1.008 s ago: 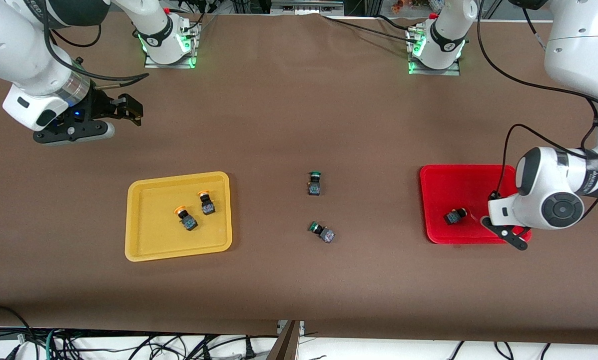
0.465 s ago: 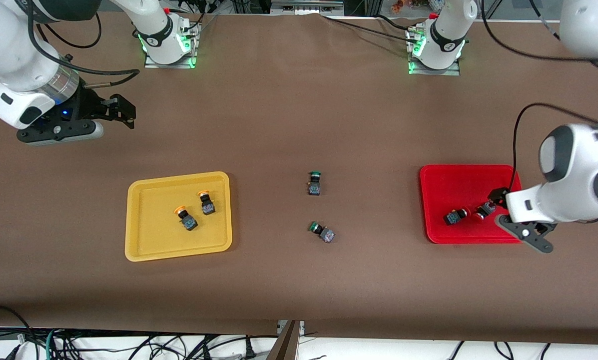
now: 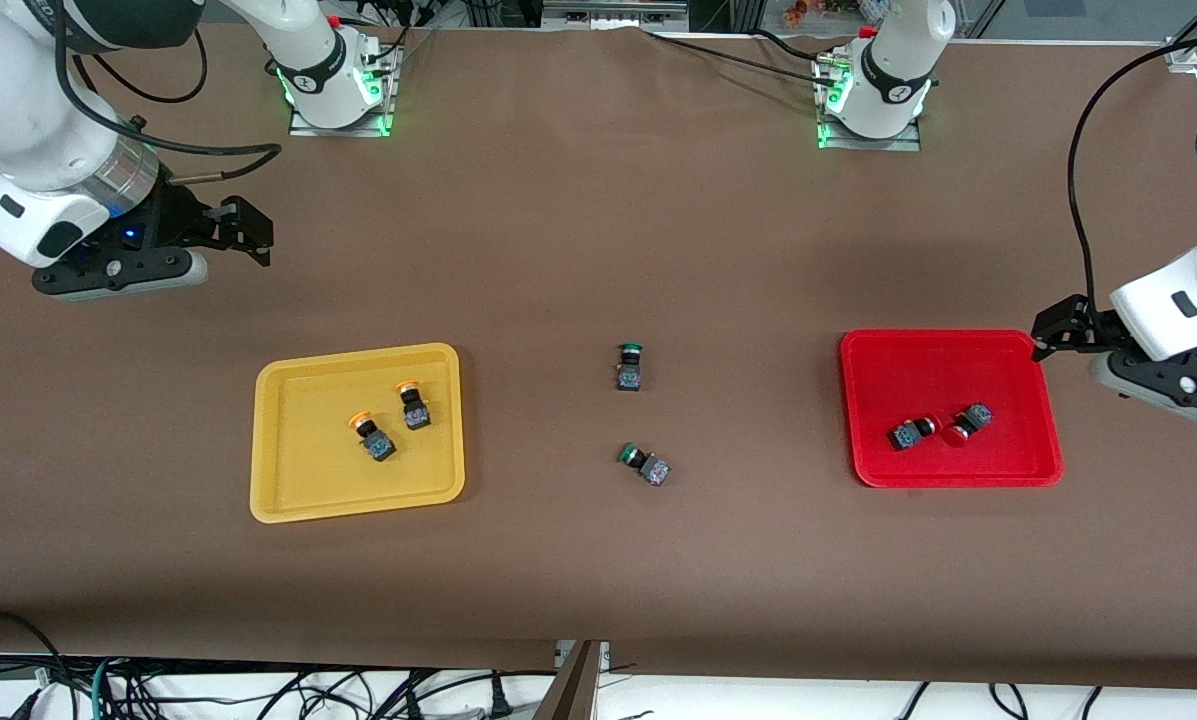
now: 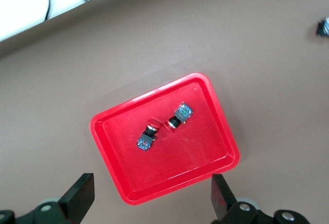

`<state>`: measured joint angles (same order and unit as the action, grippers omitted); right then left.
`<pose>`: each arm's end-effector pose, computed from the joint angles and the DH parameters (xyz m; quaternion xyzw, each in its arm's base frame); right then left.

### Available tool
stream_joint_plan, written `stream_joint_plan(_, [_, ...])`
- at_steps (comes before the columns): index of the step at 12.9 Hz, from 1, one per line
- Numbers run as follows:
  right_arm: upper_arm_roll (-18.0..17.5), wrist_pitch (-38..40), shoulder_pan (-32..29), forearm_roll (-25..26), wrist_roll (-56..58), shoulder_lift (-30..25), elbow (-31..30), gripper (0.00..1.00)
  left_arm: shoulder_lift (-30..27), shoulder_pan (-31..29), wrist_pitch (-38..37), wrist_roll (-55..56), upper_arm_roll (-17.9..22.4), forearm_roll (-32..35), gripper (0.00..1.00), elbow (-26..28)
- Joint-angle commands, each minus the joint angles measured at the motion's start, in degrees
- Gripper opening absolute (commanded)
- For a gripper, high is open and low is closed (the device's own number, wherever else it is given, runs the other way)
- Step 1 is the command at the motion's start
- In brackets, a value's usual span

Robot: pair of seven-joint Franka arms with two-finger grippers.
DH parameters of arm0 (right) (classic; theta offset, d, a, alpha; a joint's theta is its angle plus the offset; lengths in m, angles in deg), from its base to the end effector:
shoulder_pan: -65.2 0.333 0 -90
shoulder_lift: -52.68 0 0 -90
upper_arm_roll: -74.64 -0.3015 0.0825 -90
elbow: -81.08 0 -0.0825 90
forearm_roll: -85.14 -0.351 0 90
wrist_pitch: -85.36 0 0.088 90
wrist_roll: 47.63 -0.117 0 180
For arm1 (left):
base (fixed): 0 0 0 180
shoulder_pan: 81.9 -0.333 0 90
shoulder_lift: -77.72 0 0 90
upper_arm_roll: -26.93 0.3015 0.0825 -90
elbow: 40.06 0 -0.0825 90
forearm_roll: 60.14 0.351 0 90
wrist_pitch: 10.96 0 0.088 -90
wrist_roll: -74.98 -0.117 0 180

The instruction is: Place red and yellow buttons in trays

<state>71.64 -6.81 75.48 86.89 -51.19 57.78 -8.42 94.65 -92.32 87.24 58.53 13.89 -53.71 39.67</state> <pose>0.5348 0.1215 0.5595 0.9960 0.0855 -0.0190 0.0159 0.6152 0.0022 0.5279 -0.9855 0.1673 -0.0142 0.0248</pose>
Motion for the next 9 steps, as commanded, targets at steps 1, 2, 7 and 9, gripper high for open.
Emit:
stream_joint_plan(1, [-0.6,2.0,-0.9,-0.3,-2.1,0.7,1.5,1.00,0.7,-0.3,-5.0,10.1,0.0,-1.3,1.00,-2.3])
stream_joint_plan(2, [-0.6,1.9,-0.8,-0.2,-2.3,1.0,1.5,1.00,-1.3,0.9,-5.2,15.4,0.0,-1.2,1.00,-1.1])
stream_joint_plan(7, [-0.5,1.9,-1.1,-0.2,-2.7,1.1,1.6,1.00,-20.4,9.3,12.3,19.0,9.2,-9.0,1.00,27.1])
stream_joint_plan(9, [-0.4,1.9,-1.1,-0.2,-2.7,1.1,1.6,1.00,-20.4,9.9,11.5,19.3,9.5,-8.7,1.00,25.8])
